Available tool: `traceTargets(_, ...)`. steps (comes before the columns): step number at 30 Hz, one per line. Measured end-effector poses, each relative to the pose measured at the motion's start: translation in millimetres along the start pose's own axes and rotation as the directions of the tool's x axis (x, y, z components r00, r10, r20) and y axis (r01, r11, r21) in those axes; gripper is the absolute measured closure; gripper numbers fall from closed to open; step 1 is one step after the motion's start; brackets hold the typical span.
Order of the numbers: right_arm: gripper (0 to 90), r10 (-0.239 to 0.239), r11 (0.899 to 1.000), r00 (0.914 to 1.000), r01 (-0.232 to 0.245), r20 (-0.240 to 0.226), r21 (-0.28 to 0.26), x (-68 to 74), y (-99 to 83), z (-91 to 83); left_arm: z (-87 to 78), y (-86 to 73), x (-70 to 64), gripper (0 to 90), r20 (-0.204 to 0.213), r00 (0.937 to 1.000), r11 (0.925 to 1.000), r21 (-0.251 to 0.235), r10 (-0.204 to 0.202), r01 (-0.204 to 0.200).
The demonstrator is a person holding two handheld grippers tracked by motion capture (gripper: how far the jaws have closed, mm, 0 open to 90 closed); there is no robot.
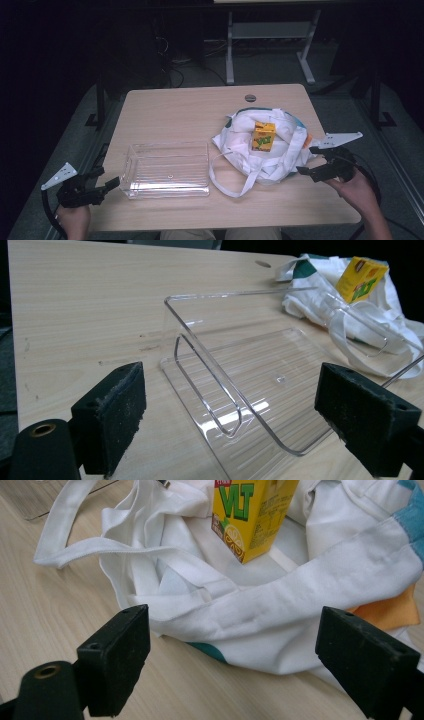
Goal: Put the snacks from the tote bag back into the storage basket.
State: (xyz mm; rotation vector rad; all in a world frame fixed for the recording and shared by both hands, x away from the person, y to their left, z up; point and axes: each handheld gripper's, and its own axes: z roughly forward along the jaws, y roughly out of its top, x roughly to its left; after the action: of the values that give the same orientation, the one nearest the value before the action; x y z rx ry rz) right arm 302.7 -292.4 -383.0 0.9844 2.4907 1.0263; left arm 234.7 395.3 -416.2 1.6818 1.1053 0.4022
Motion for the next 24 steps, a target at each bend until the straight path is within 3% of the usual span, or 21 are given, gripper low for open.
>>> traceTargets(12, 14.0, -0.043, 0.999, 0.9990, 0.043, -0.010, 0.027, -8.5, 28.4, 0.0, 0.7, 0.1, -0.9, 12.7, 0.006, 1.0000, 1.0000, 0.003, 0.007, -0.007)
traceTargets(17, 14.1, -0.071, 0.996, 0.9974, 0.072, -0.010, 0.049, -12.1, 43.5, 1.2, -2.4, 0.5, -1.6, 12.7, 0.010, 0.9999, 0.9997, -0.020, 0.014, -0.013)
traceTargets(24, 14.1, -0.087, 0.992, 0.9958, 0.089, -0.029, 0.084, -17.0, 64.8, 10.7, -2.6, 0.4, -0.6, 12.7, 0.010, 0.9999, 0.9997, -0.021, 0.013, -0.013)
